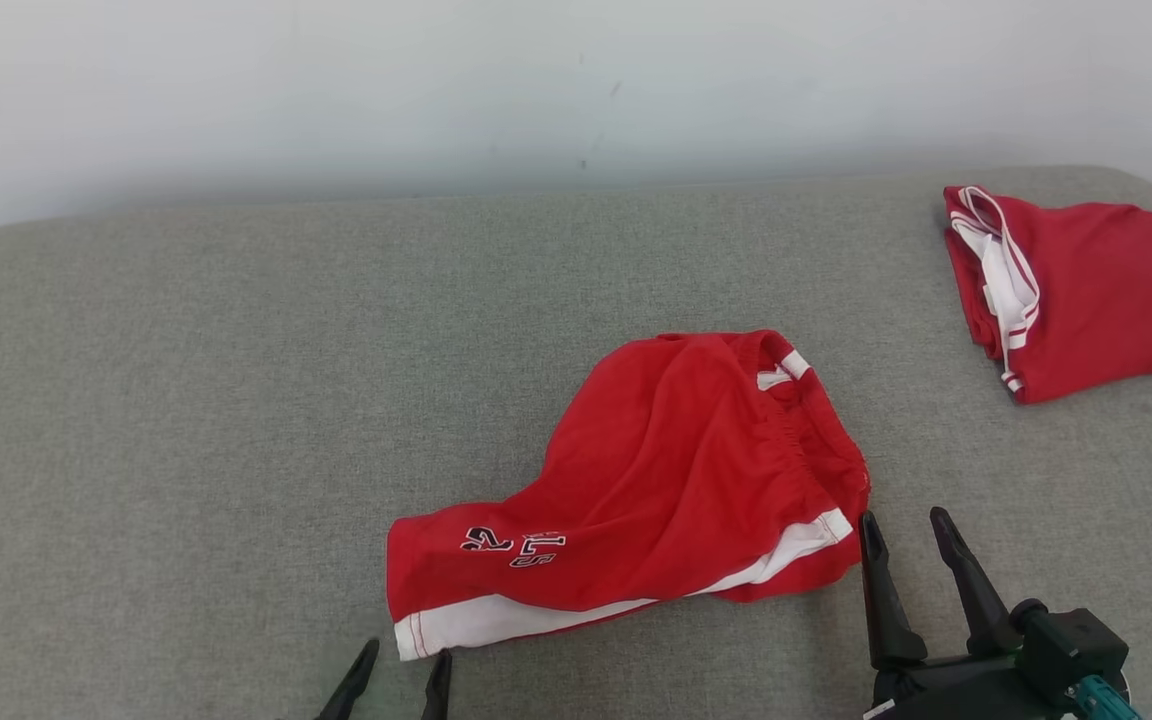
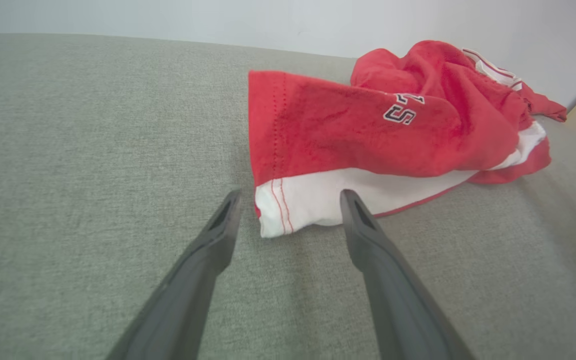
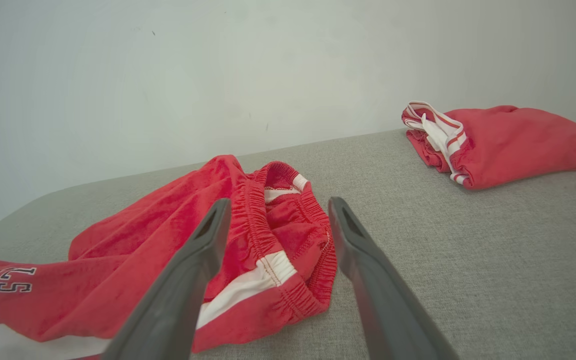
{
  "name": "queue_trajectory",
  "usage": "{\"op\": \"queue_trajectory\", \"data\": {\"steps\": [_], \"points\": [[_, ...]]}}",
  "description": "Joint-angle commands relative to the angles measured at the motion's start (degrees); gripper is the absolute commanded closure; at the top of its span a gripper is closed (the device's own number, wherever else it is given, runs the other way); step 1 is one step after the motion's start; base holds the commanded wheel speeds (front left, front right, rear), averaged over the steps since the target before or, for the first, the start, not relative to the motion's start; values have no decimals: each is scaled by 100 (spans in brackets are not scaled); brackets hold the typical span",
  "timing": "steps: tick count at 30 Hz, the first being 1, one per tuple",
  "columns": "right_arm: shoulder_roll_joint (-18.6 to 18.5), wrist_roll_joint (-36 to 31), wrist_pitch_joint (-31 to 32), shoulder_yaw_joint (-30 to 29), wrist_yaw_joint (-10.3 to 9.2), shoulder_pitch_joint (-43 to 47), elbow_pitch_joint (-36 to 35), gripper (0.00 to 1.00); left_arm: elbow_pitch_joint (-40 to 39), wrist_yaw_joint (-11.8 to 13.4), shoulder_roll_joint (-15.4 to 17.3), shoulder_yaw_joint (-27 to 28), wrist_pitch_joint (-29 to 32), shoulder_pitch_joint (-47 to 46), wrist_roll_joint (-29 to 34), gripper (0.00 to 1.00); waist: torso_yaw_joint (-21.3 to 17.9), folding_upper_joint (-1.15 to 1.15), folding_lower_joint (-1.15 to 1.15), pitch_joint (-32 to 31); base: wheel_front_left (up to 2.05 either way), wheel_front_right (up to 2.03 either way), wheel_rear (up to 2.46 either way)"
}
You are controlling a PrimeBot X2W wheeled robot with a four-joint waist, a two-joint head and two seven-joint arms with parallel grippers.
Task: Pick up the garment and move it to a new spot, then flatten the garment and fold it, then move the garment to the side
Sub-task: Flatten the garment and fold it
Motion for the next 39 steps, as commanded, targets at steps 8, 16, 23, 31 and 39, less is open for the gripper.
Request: {"op": "queue_trajectory", "data": {"steps": [8,16,23,31,39], "points": [[-56,40,-21,80,-17,25,70,0,471,8,-34,-49,-17,-228,-109,0,-124,0,0,-54,0,0,0],[-84,36,-21,61,-17,48,54,0,799,8,-9,-68,-17,-453,-218,100,-284,0,0,-44,0,0,0],[-71,32,-21,-47,-17,178,55,0,716,8,-5,-83,-17,-270,-298,100,-203,0,0,-136,0,0,0],[-48,68,-21,-69,-17,258,107,0,63,8,14,182,-17,373,-416,100,74,0,0,-197,0,0,0],[-230,94,-21,156,-17,295,353,0,232,8,-10,12,-17,313,-474,0,183,0,0,-220,0,0,0]]}}
